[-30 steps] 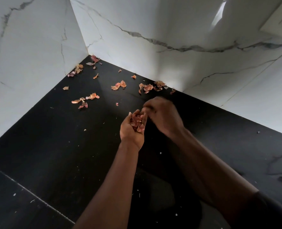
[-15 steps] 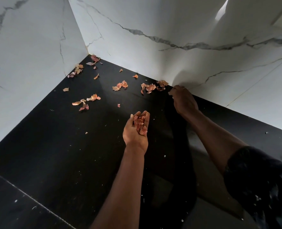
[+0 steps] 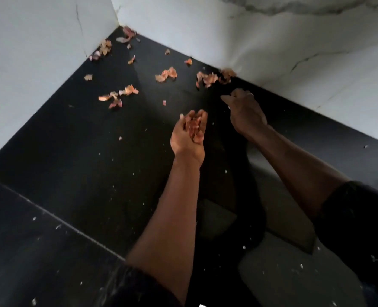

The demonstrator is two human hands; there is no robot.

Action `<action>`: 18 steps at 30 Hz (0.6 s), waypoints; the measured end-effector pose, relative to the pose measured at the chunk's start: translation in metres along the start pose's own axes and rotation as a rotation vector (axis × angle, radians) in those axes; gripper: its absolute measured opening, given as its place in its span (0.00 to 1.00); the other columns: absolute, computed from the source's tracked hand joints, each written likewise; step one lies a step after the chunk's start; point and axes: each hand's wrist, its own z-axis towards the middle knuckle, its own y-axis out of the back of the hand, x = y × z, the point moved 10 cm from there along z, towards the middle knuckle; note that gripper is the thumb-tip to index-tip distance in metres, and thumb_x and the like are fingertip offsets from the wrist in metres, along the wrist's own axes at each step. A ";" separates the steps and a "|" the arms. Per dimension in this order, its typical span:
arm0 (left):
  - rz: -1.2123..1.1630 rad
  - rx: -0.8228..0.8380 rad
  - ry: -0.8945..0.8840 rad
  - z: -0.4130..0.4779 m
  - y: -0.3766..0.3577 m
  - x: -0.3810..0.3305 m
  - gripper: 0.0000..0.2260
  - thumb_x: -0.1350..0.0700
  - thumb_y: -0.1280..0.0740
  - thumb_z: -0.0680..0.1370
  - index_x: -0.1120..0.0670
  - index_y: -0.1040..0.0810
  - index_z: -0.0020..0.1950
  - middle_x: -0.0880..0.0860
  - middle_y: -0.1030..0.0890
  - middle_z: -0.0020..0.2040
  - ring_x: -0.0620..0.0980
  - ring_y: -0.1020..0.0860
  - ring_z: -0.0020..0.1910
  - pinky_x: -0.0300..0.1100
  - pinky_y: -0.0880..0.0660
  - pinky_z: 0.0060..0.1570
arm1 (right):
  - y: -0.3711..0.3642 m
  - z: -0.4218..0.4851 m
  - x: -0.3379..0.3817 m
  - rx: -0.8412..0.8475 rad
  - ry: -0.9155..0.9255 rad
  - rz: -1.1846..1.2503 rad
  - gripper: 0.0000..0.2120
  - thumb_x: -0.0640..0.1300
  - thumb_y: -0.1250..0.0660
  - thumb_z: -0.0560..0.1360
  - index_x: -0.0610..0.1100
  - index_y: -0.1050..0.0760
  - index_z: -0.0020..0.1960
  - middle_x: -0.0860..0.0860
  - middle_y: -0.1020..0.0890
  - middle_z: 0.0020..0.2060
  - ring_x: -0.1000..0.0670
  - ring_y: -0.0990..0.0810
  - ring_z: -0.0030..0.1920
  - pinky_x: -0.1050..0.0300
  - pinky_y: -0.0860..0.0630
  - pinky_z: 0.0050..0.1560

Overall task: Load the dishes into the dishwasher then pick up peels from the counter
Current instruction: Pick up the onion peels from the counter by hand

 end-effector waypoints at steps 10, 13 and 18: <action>0.032 0.035 -0.004 0.002 0.004 0.000 0.14 0.55 0.40 0.85 0.66 0.22 0.58 0.64 0.17 0.51 0.59 0.16 0.52 0.50 0.18 0.56 | 0.009 -0.048 0.030 -0.020 0.044 0.037 0.07 0.38 0.34 0.79 0.40 0.19 0.46 0.44 0.20 0.42 0.45 0.19 0.41 0.51 0.20 0.41; 0.021 0.024 -0.005 -0.002 0.008 -0.003 0.15 0.55 0.39 0.85 0.66 0.22 0.59 0.65 0.17 0.53 0.60 0.16 0.55 0.50 0.18 0.56 | 0.014 -0.034 0.011 -0.003 -0.078 0.070 0.09 0.38 0.34 0.78 0.42 0.18 0.41 0.46 0.18 0.37 0.46 0.17 0.38 0.54 0.22 0.38; 0.025 0.012 0.021 -0.007 0.015 -0.004 0.16 0.54 0.39 0.85 0.66 0.23 0.62 0.66 0.18 0.58 0.61 0.17 0.57 0.49 0.18 0.55 | 0.037 -0.023 -0.010 -0.070 -0.322 0.563 0.04 0.39 0.27 0.71 0.46 0.14 0.41 0.53 0.14 0.36 0.59 0.17 0.35 0.65 0.20 0.41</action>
